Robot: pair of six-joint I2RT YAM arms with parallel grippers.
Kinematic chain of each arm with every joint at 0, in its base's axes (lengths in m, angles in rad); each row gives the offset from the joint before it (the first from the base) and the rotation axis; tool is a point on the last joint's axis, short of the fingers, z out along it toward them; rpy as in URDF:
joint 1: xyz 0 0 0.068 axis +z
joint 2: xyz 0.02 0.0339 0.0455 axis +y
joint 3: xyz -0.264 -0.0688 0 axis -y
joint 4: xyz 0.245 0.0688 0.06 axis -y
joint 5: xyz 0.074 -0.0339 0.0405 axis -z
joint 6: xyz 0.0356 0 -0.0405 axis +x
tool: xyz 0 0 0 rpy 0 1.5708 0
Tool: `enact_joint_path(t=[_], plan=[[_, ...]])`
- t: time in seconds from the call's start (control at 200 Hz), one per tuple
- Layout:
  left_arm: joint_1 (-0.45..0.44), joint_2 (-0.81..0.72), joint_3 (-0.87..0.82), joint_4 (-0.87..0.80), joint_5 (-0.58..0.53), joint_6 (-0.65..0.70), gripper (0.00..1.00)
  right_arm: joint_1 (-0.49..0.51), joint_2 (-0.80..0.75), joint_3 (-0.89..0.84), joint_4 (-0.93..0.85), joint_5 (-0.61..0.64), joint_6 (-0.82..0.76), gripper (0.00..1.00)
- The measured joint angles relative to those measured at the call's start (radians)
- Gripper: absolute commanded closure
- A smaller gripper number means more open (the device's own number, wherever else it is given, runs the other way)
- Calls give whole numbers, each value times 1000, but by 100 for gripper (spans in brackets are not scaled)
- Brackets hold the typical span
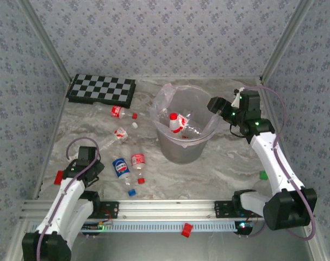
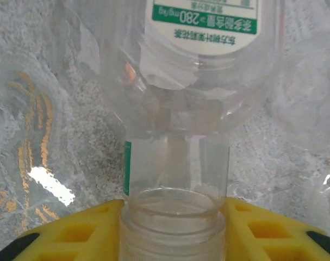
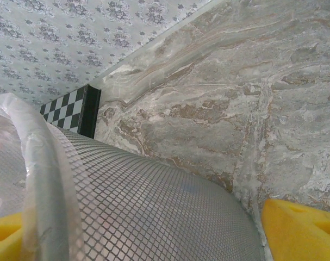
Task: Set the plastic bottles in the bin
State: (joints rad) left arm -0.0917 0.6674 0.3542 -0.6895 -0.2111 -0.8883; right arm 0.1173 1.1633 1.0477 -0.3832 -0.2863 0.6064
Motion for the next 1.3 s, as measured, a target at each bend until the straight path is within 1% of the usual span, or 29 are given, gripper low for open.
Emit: enact_joint_path(t=[0.125, 0.225, 0.365, 0.46, 0.505, 0.61, 0.7, 0.76, 0.87, 0.965, 1.035, 1.144, 1.299], plan=[[0, -72, 46, -55, -22, 1, 66, 0, -8, -4, 6, -9, 18, 9], [0, -111, 114, -89, -37, 5, 69, 0, -11, -5, 24, -22, 34, 10], [0, -119, 219, -131, -40, 18, 73, 6, -12, -5, 43, -29, 50, 10], [0, -107, 306, -147, -27, 42, 74, 17, -11, -5, 60, -37, 61, 11], [0, -89, 355, -147, -13, 55, 74, 25, -11, -5, 68, -43, 67, 15], [-20, 11, 501, -143, 26, 100, 77, 50, 5, -5, 84, -52, 81, 19], [-100, 135, 645, -133, 55, 162, 81, 76, 31, -2, 91, -58, 93, 21], [-192, 217, 759, -126, 70, 219, 83, 96, 47, 6, 92, -62, 98, 22], [-360, 388, 990, -117, 114, 336, 82, 140, 69, 34, 88, -70, 98, 22], [-453, 510, 1181, -115, 169, 414, 83, 172, 80, 56, 85, -77, 98, 20], [-510, 584, 1292, -115, 200, 458, 84, 186, 80, 64, 85, -78, 98, 19], [-596, 689, 1405, -116, 243, 509, 84, 194, 78, 69, 85, -77, 102, 17], [-687, 829, 1471, -120, 280, 541, 84, 191, 34, 65, 73, -46, 106, 15]])
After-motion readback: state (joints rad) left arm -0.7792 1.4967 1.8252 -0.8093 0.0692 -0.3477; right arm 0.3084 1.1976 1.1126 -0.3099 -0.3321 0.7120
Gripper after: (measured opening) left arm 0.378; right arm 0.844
